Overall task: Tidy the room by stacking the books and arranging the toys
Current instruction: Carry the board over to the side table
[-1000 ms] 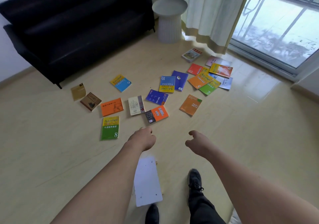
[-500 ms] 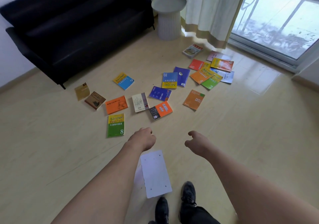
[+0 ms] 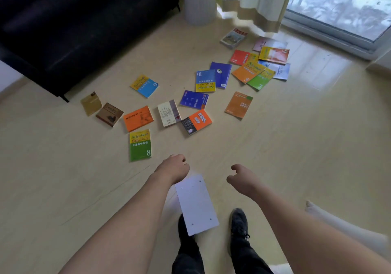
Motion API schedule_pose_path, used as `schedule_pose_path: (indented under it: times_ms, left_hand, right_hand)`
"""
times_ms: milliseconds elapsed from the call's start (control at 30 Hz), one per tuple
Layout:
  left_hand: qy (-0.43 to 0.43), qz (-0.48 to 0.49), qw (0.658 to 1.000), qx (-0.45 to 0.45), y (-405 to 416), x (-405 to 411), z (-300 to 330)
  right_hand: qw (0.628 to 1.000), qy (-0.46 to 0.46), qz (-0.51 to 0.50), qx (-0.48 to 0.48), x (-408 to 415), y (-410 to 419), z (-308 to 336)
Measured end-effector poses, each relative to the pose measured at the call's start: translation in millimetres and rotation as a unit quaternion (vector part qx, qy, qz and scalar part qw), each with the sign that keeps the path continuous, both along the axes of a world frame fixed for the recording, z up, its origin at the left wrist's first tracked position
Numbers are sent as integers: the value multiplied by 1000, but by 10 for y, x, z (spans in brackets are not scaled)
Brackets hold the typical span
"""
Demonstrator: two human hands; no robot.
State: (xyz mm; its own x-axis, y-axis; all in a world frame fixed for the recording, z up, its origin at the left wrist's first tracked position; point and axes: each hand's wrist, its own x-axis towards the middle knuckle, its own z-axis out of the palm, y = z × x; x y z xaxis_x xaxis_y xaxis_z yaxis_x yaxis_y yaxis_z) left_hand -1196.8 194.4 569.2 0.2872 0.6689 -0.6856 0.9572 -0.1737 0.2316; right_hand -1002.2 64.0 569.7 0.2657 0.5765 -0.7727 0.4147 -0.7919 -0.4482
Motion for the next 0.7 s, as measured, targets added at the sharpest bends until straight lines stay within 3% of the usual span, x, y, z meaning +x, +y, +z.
schedule_pose_path:
  times_ms: [233,500,600,700]
  left_hand:
    - [33,-35,994,-95,373,-217,-1523]
    - [77,-44,987,-135,515,-336,-3745]
    - [68,-20,987,-145,528,-346,-4477]
    - [60,26,975,-214,513,-401,-4916]
  right_hand:
    - [997,14,-64,-52,-426,224,-1282]
    - [991,32,-44,-125,-811,264,-3089]
    - [988,48,-57,-137,-912,218,-3700]
    - [985,51,-69,-147,-946,197,-4007]
